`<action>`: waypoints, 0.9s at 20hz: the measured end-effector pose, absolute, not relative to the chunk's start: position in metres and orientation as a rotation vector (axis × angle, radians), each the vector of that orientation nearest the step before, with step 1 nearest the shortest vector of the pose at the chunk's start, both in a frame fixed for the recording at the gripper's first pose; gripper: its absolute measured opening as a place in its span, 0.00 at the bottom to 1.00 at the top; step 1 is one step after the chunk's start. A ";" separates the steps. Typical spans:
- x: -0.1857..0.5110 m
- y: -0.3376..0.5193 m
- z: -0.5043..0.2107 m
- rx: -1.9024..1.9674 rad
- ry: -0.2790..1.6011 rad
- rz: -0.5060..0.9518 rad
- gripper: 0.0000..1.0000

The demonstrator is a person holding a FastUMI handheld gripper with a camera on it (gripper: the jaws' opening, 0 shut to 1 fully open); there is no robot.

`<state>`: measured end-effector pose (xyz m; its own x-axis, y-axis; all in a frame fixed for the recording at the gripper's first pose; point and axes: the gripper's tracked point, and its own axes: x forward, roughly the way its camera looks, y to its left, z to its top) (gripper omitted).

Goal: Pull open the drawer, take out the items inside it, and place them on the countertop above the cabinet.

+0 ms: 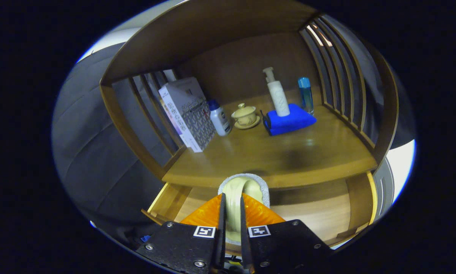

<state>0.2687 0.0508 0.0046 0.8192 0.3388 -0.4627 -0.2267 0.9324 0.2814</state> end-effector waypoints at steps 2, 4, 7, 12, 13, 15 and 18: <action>0.287 0.045 0.014 0.210 0.499 0.274 0.17; 0.304 0.042 0.021 0.236 0.489 0.244 0.17; 0.330 0.042 0.025 0.289 0.490 0.220 0.17; 0.376 0.040 0.014 0.316 0.494 0.175 0.18; 0.383 0.038 0.010 0.309 0.496 0.166 0.18; 0.390 0.041 0.006 0.314 0.489 0.176 0.21; 0.393 0.033 0.006 0.273 0.465 0.158 0.38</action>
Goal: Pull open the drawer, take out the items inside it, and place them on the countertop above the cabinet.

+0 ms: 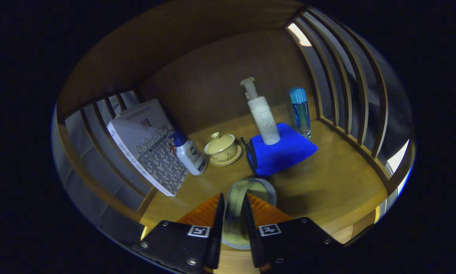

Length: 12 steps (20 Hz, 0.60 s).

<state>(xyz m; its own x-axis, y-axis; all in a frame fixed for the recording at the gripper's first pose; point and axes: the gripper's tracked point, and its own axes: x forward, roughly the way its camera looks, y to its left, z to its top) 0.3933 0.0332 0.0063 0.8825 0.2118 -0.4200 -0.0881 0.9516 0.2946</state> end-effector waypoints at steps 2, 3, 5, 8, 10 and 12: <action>0.390 0.029 0.011 0.229 0.425 0.145 0.61; 0.389 0.026 0.014 0.201 0.407 0.130 0.72; 0.385 0.023 0.021 0.142 0.371 0.130 0.95; 0.387 0.019 0.022 0.027 0.364 0.116 0.95; 0.380 0.012 0.008 -0.073 0.427 0.096 0.95; 0.375 0.017 -0.001 -0.099 0.483 0.117 0.96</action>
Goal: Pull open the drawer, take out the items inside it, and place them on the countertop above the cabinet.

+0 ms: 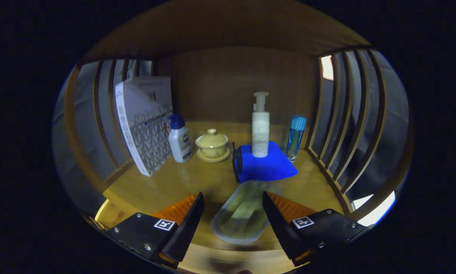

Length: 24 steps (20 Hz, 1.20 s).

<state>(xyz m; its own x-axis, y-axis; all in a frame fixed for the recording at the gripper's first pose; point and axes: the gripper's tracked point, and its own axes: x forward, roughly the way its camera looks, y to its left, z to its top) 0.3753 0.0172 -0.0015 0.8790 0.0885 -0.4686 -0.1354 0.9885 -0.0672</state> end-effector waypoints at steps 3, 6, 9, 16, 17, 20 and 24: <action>0.370 0.008 0.005 -0.109 0.444 0.105 0.96; 0.351 0.003 0.021 -0.147 0.358 0.095 0.96; 0.318 0.011 0.027 -0.078 0.289 0.104 0.96; 0.242 0.016 0.023 0.005 0.132 0.113 0.96; 0.232 0.015 0.024 -0.003 0.103 0.104 0.95; 0.196 0.015 0.025 -0.041 0.011 0.089 0.96; 0.154 0.031 0.007 -0.060 -0.058 0.121 0.95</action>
